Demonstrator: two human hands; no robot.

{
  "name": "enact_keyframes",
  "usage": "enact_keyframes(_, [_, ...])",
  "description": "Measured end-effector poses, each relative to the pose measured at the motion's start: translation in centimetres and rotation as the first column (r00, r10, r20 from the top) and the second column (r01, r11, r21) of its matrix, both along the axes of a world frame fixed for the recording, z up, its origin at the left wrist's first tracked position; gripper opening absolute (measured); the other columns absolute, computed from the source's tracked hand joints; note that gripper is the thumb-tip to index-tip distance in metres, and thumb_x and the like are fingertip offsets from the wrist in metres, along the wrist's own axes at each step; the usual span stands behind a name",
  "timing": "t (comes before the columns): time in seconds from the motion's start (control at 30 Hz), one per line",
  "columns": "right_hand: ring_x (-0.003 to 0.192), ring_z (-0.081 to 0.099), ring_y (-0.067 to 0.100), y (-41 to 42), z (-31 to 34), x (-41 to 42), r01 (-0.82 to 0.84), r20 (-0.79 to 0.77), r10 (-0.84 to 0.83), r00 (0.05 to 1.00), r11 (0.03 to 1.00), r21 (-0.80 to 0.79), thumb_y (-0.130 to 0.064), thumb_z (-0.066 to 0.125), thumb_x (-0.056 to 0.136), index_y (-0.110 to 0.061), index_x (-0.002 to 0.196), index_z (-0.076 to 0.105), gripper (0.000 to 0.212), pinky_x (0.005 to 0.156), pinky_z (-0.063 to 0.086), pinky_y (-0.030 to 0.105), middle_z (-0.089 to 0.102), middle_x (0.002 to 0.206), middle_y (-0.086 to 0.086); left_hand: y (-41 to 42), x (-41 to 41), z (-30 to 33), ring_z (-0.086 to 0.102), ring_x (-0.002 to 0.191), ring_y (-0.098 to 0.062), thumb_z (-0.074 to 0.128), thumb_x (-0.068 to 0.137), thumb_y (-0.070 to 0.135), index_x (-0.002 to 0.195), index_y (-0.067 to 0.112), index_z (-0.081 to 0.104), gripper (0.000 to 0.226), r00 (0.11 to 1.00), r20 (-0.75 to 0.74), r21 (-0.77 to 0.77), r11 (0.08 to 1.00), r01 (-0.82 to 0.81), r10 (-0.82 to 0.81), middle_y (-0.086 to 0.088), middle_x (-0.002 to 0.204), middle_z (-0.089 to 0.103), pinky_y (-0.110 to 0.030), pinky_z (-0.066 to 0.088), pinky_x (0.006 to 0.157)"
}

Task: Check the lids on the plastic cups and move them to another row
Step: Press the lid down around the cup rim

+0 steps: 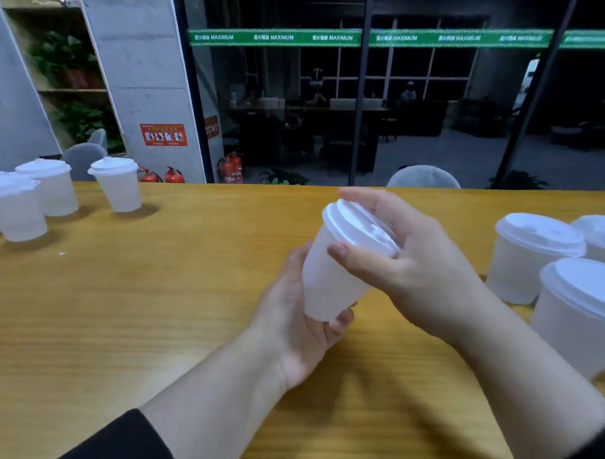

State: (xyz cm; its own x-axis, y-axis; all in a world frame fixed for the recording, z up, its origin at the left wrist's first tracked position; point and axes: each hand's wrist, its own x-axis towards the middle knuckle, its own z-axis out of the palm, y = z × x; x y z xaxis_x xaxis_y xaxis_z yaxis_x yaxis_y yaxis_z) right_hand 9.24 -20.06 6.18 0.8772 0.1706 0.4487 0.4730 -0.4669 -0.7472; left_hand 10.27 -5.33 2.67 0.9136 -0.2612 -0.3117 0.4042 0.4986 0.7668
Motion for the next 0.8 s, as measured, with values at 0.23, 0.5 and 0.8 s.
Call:
enact_keyframes(0.23, [0.126, 0.051, -0.009, 0.8, -0.3, 0.0, 0.119, 0.018, -0.122, 0.992, 0.986, 0.113, -0.077, 0.065, 0.071, -0.047, 0.14, 0.051, 0.077, 0.099, 0.045, 0.019, 0.057, 0.135, -0.025, 0.3, 0.1, 0.4, 0.051, 0.057, -0.017, 0.061, 0.097, 0.049, 0.099, 0.019, 0.072, 0.032, 0.982, 0.097, 0.061, 0.984, -0.168, 0.161, -0.001, 0.074, 0.066, -0.026, 0.031, 0.05])
enact_keyframes(0.5, [0.128, 0.048, -0.012, 0.6, -0.2, -0.5, 0.02, 0.065, -0.021, 0.998, 1.0, 0.015, -0.059, 0.067, 0.079, -0.046, 0.139, 0.053, 0.063, 0.097, 0.04, 0.004, 0.058, 0.134, -0.025, 0.8, 0.0, 0.5, 0.051, 0.055, -0.017, 0.057, 0.097, 0.053, 0.102, 0.017, 0.073, 0.04, 0.999, 0.036, 0.085, 0.996, 0.024, -0.027, -0.004, 0.072, 0.064, -0.02, 0.033, 0.041])
enact_keyframes(0.8, [0.133, 0.041, -0.015, 0.7, 0.1, -0.8, 0.065, -0.04, -0.064, 0.997, 0.997, 0.034, -0.086, 0.059, 0.063, -0.057, 0.148, 0.036, 0.092, 0.097, 0.041, 0.013, 0.049, 0.144, -0.032, 1.3, 0.5, 0.4, 0.053, 0.053, -0.017, 0.062, 0.096, 0.05, 0.101, 0.02, 0.075, 0.033, 0.991, 0.108, 0.116, 0.989, -0.092, 0.079, -0.003, 0.078, 0.067, -0.023, 0.033, 0.043])
